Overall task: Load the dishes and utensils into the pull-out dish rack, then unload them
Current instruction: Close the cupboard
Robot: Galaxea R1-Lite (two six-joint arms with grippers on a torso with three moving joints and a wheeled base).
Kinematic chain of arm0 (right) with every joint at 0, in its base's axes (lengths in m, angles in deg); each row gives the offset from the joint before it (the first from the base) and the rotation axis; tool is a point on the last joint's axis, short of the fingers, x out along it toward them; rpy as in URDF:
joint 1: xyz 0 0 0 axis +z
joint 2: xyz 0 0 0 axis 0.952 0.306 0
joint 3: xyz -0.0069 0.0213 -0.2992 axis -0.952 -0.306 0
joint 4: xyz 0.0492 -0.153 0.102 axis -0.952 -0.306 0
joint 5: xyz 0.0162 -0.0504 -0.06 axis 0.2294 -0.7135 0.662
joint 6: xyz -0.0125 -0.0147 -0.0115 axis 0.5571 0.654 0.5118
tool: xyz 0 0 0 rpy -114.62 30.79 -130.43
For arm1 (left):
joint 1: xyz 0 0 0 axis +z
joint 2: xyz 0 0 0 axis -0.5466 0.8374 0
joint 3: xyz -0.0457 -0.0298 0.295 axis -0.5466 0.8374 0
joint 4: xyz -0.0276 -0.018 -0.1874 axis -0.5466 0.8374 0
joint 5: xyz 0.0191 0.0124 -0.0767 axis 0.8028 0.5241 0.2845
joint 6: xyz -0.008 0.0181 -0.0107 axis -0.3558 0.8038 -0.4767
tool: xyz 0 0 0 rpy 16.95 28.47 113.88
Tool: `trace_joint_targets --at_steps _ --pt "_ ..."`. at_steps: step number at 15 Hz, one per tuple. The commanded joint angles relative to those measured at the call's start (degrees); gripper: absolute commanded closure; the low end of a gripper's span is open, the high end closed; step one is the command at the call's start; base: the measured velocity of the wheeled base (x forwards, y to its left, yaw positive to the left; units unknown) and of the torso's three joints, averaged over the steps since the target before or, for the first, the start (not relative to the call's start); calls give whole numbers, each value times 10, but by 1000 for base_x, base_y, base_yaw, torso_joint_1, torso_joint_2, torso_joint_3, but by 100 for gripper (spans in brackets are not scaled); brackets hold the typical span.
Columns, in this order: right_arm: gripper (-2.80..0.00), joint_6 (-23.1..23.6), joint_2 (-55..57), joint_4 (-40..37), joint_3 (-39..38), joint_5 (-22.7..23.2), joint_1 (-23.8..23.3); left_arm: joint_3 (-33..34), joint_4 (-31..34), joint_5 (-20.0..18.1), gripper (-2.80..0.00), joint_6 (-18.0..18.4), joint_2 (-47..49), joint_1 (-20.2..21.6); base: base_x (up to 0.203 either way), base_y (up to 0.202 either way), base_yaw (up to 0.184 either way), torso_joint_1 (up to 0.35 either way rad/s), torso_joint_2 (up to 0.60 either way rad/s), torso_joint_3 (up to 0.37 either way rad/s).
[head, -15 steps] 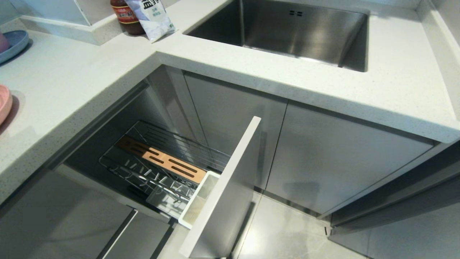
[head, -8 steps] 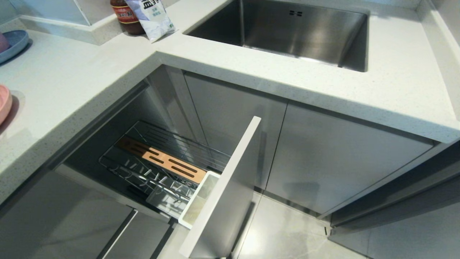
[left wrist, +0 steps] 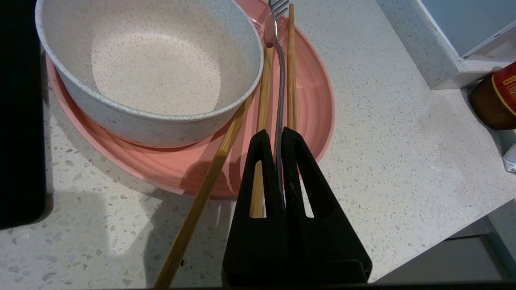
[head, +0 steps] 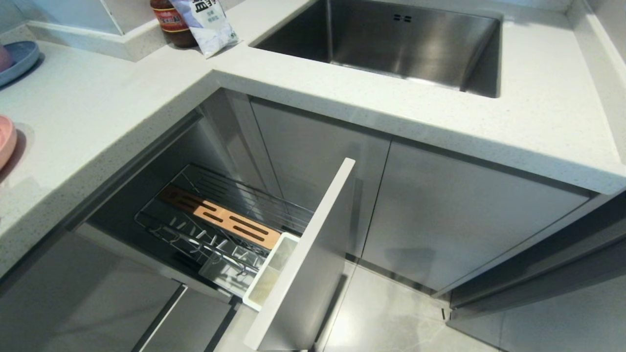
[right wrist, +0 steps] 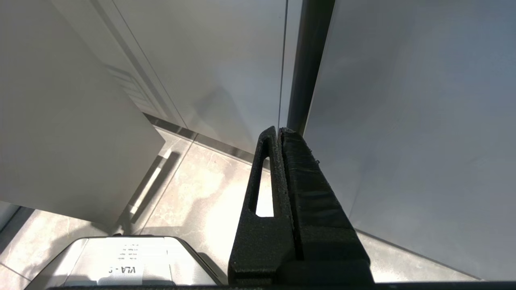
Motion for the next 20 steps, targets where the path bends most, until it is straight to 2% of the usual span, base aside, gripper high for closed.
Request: trace_joint_targets --at_steps 1,6,19,20 --pt "0 0 -1 0 -1 0 0 1 0 1 0 -3 9 0 0 0 0 0 0 0" --pt "0 -1 -1 0 -1 0 0 3 4 0 0 -14 10 0 0 0 0 0 0 0" --pt "0 0 -1 0 0 0 0 8 5 -1 0 -13 5 -2 0 0 0 0 0 0" --pt "0 -1 -1 0 -1 0 0 9 5 -1 -280 -13 4 -2 0 0 0 0 0 0"
